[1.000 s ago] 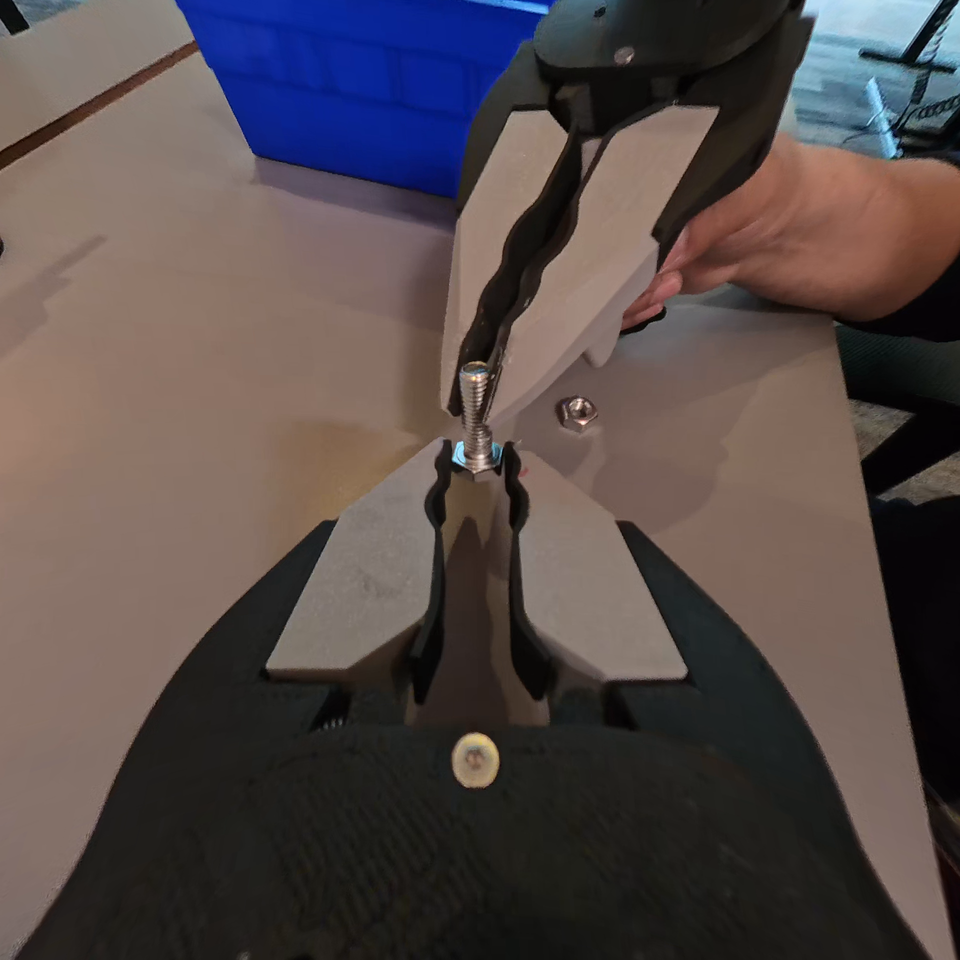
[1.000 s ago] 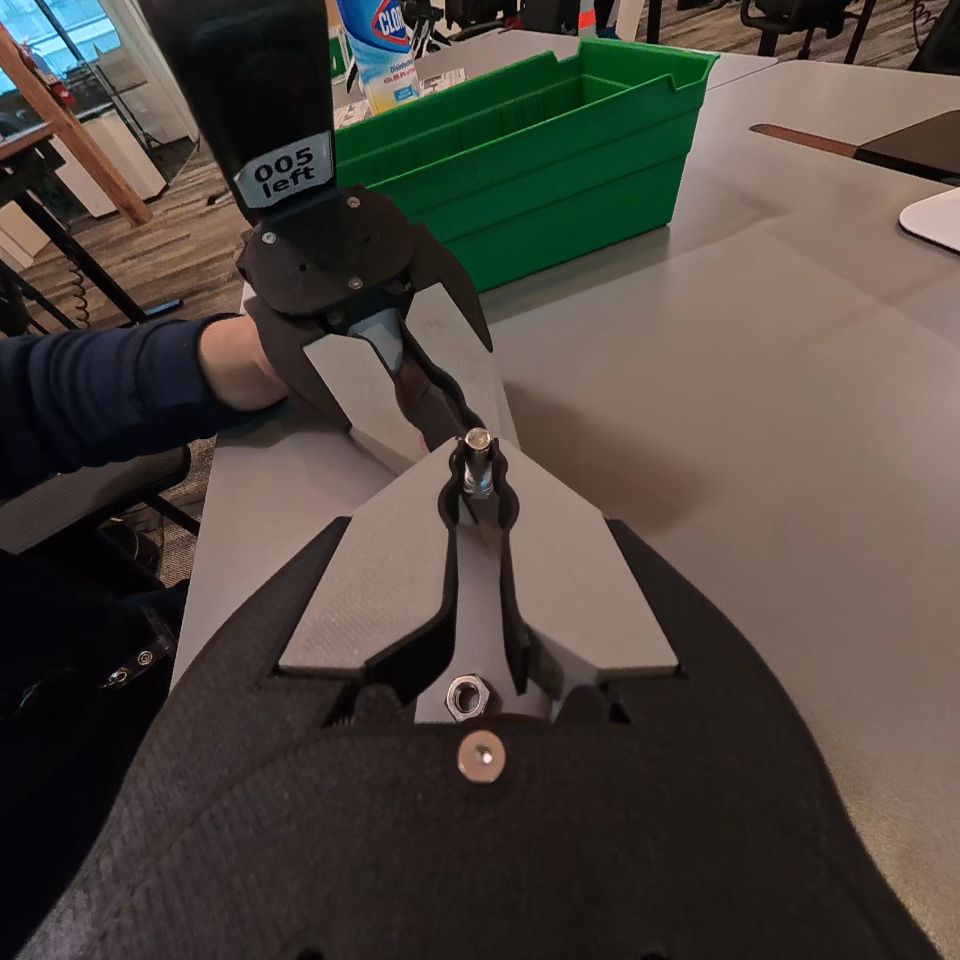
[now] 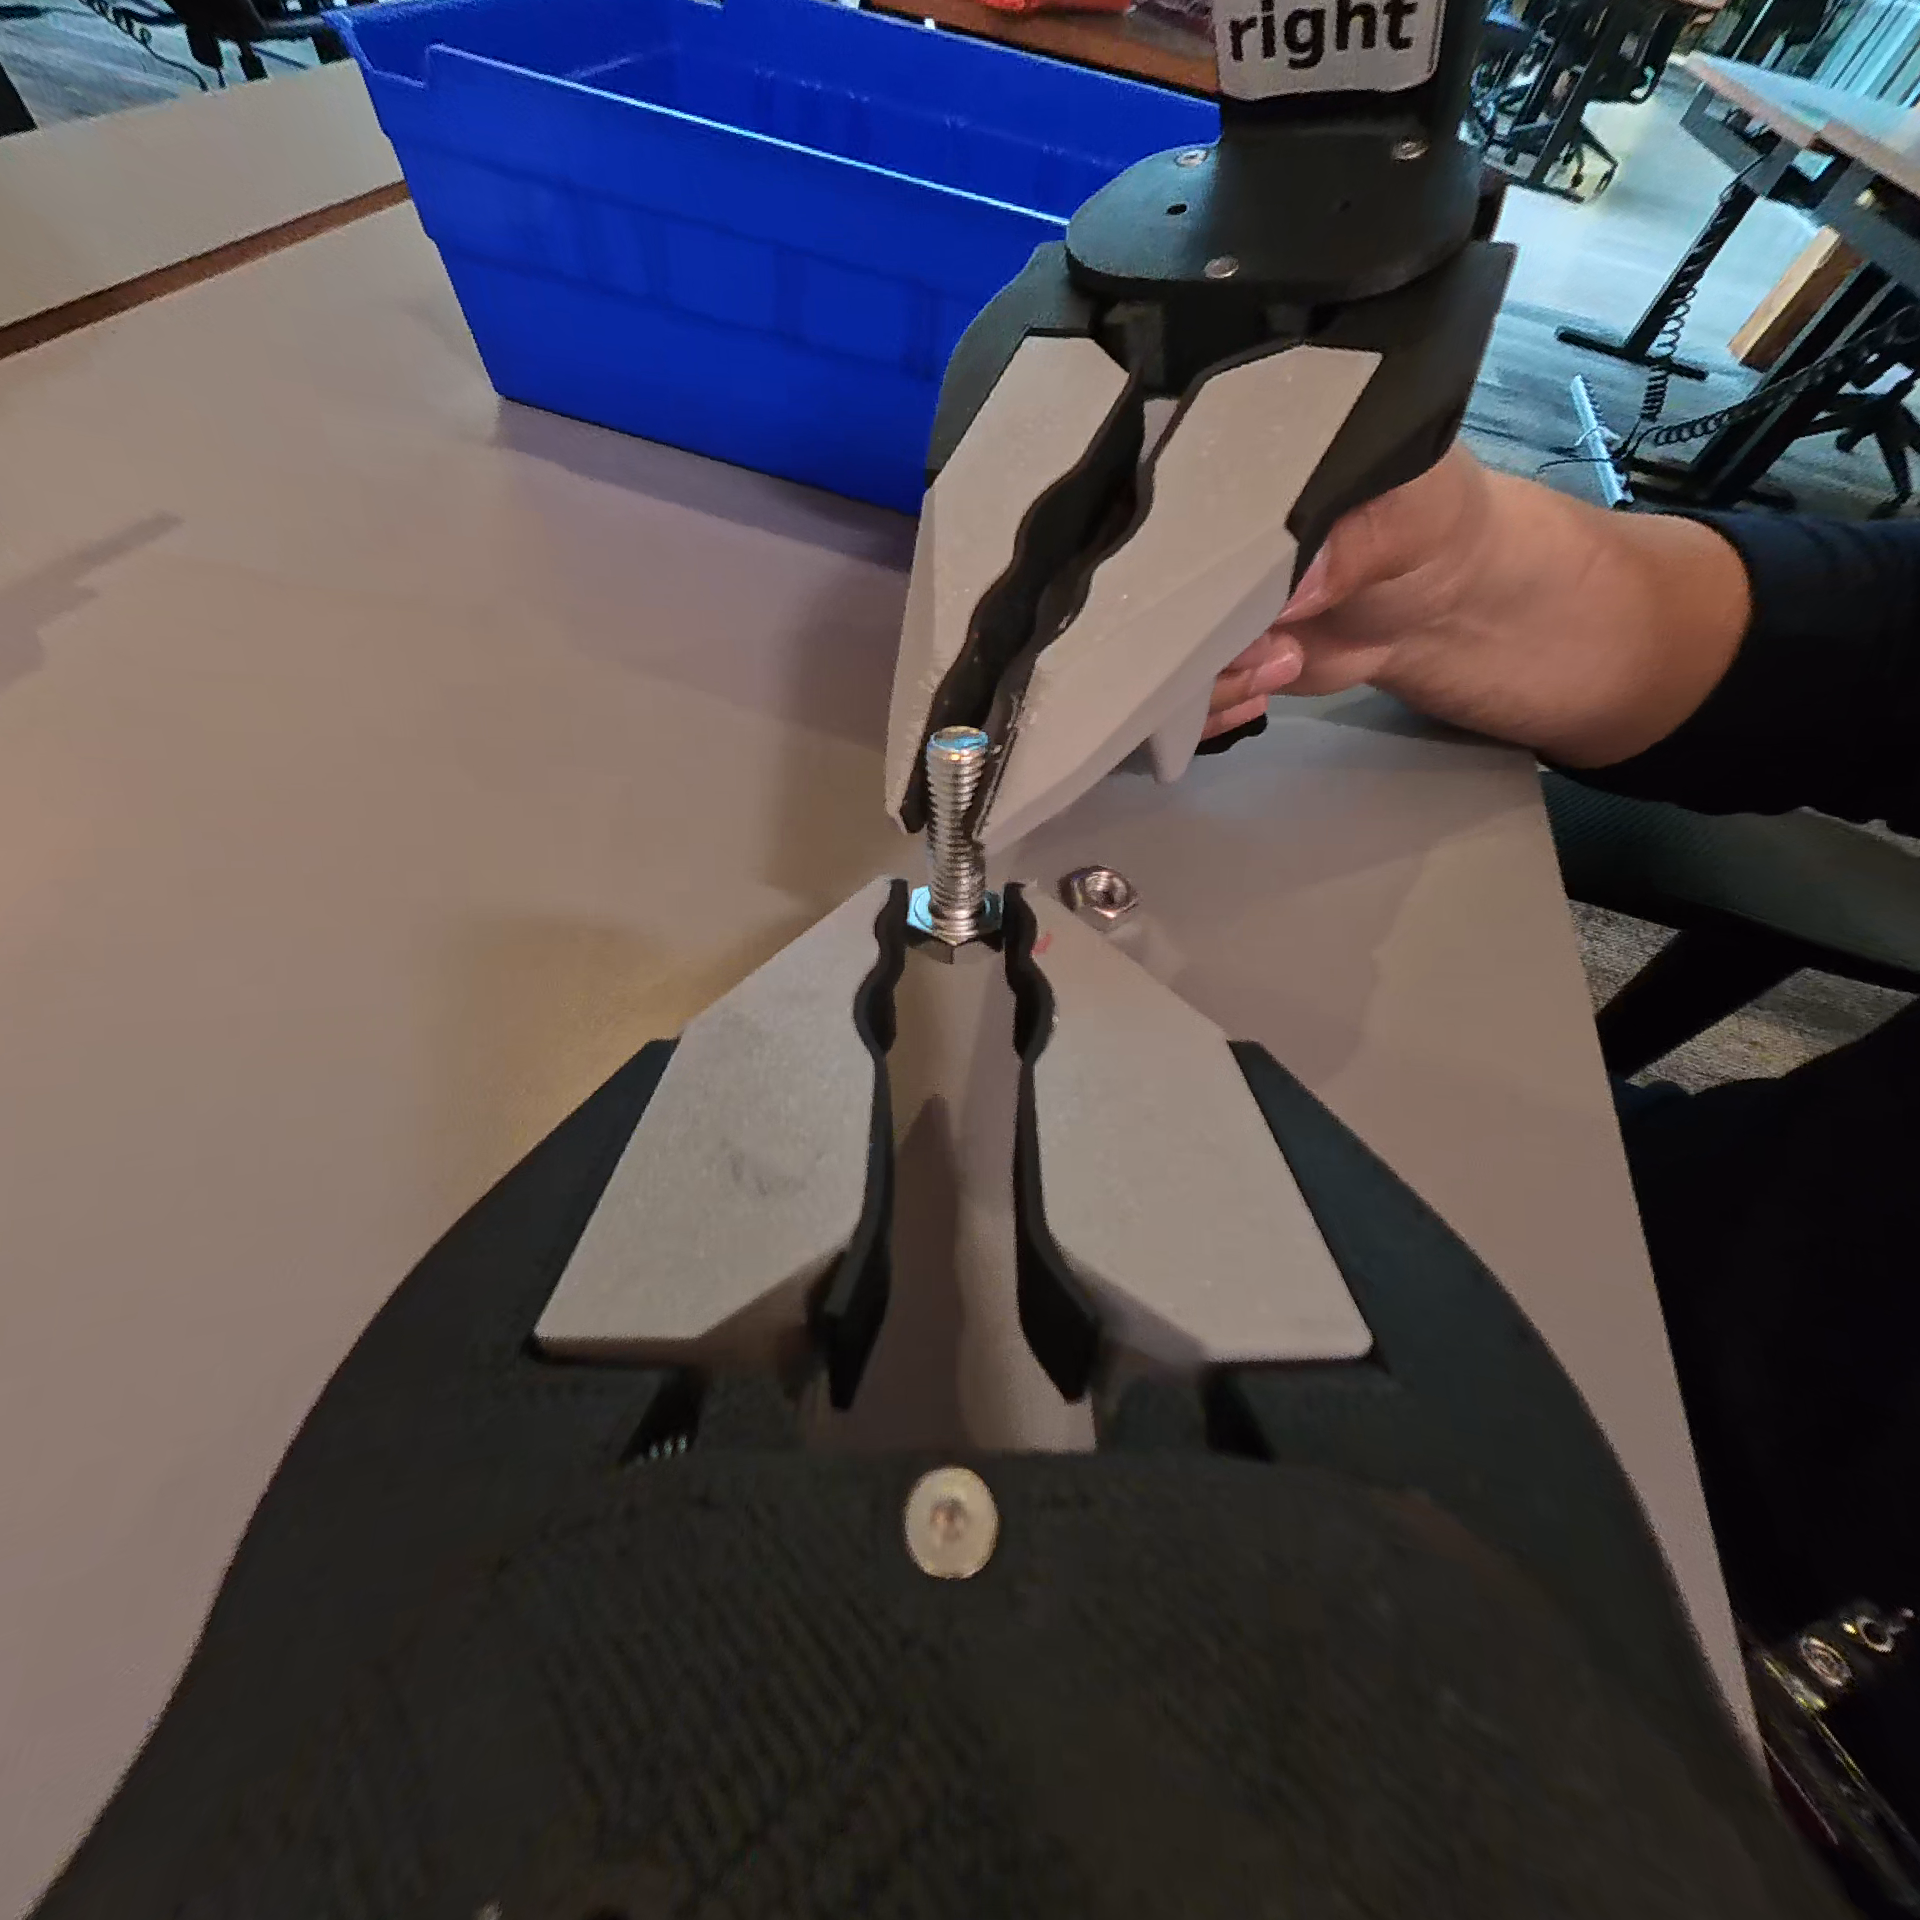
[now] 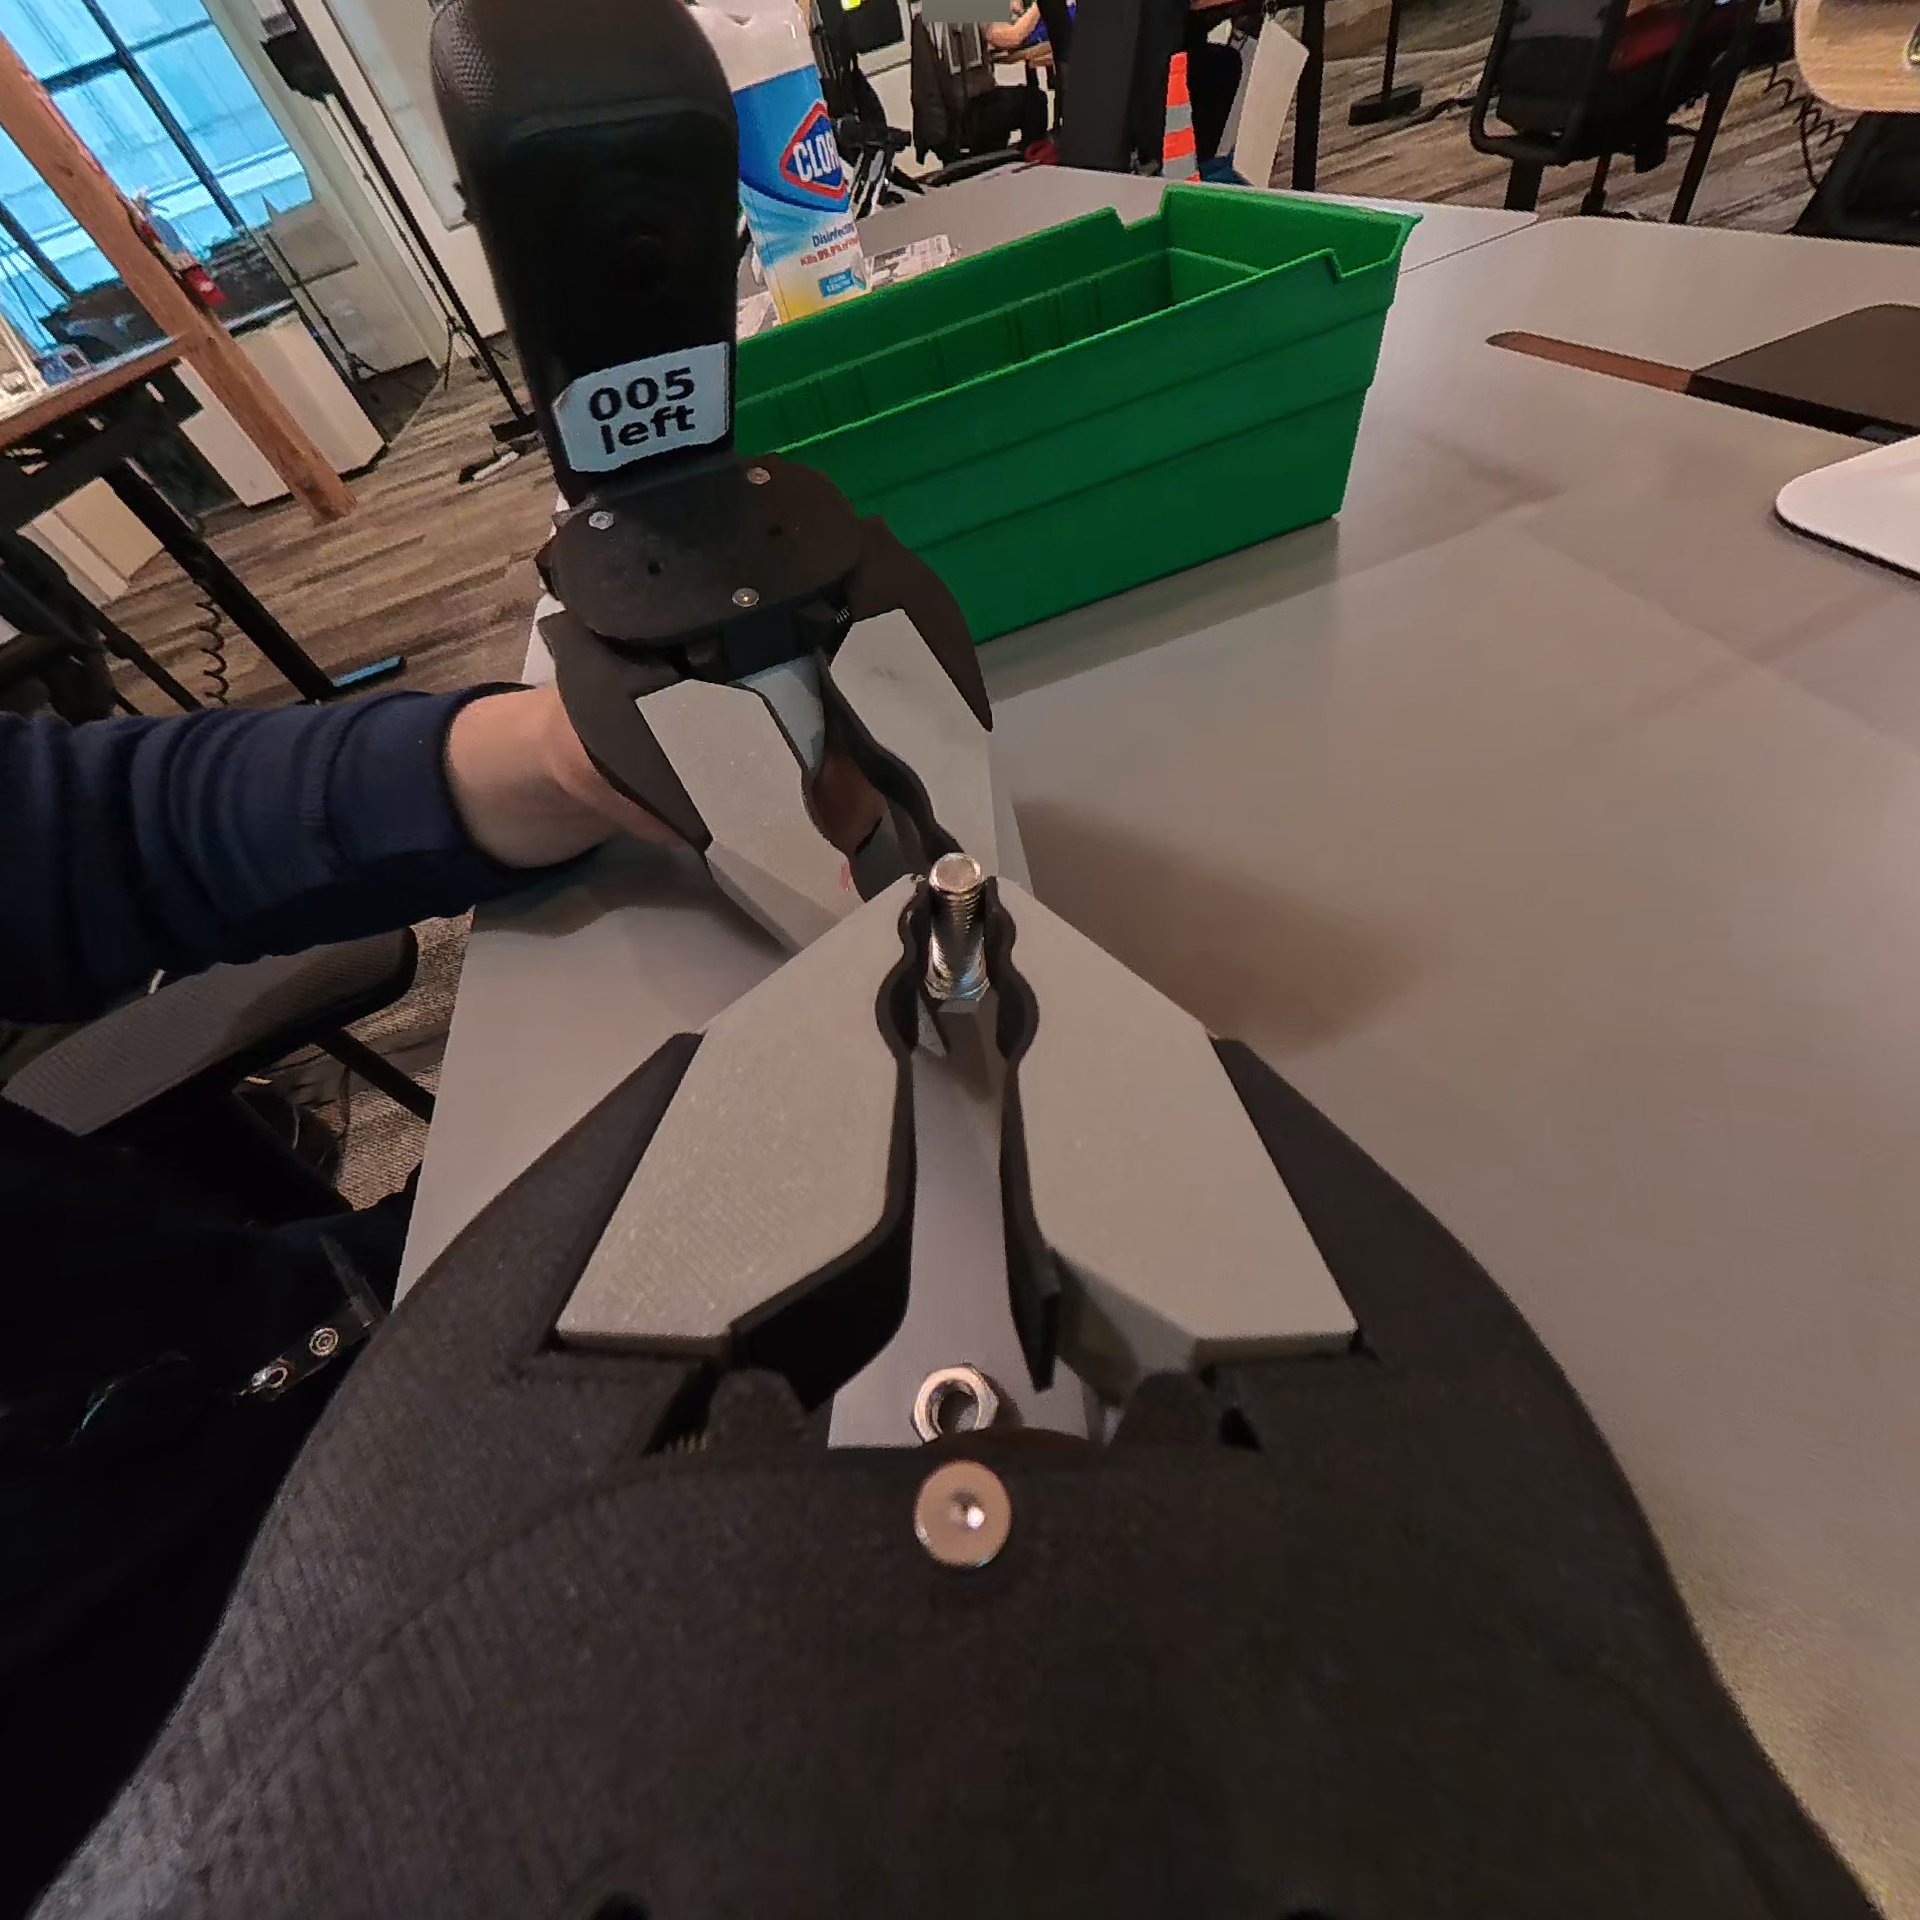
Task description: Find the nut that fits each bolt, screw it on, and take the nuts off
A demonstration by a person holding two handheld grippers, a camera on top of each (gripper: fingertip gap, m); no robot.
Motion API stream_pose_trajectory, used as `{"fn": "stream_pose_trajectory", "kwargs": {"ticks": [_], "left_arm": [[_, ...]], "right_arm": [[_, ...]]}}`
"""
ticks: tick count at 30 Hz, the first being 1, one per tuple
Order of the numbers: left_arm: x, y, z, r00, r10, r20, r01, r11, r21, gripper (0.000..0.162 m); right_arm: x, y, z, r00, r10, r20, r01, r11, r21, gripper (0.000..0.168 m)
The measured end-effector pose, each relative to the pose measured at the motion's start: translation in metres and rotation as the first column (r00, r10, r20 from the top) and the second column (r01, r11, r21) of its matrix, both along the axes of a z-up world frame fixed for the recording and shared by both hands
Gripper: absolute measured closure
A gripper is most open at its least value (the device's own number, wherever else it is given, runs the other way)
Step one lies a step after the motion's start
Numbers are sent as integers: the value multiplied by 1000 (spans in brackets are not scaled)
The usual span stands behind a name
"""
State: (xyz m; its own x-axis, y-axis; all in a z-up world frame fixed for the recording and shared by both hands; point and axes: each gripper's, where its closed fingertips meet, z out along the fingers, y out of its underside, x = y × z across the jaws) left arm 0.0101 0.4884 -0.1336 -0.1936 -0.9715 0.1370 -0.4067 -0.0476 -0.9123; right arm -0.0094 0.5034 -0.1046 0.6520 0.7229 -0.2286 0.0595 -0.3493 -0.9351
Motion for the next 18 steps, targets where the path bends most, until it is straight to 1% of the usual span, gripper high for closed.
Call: {"fn": "stream_pose_trajectory", "kwargs": {"ticks": [4, 7, 10, 13, 18], "left_arm": [[0, 0, 0, 1000, 1, -2, -1, 1000, 8, 146], [0, -1, 2, 1000, -4, 10, 4, 1000, -10, 146], [1, -2, -1, 1000, -3, -7, 3, 1000, -1, 145], [1, -2, -3, 1000, 0, -16, 0, 1000, 23, 146], [2, -3, -5, 1000, -4, -27, 5, 1000, 20, 145]], "right_arm": [[-1, 0, 0, 1000, 0, 17, -1, 1000, 12, 162], [-1, -1, 4, 1000, 1, 3, -1, 1000, 26, 162], [0, 0, 8, 1000, -6, -9, 6, 999, 43, 162], [0, -1, 7, 1000, -3, -7, 4, 999, 37, 162], [-2, -1, 5, 1000, -2, 16, 1, 999, 42, 162]]}}
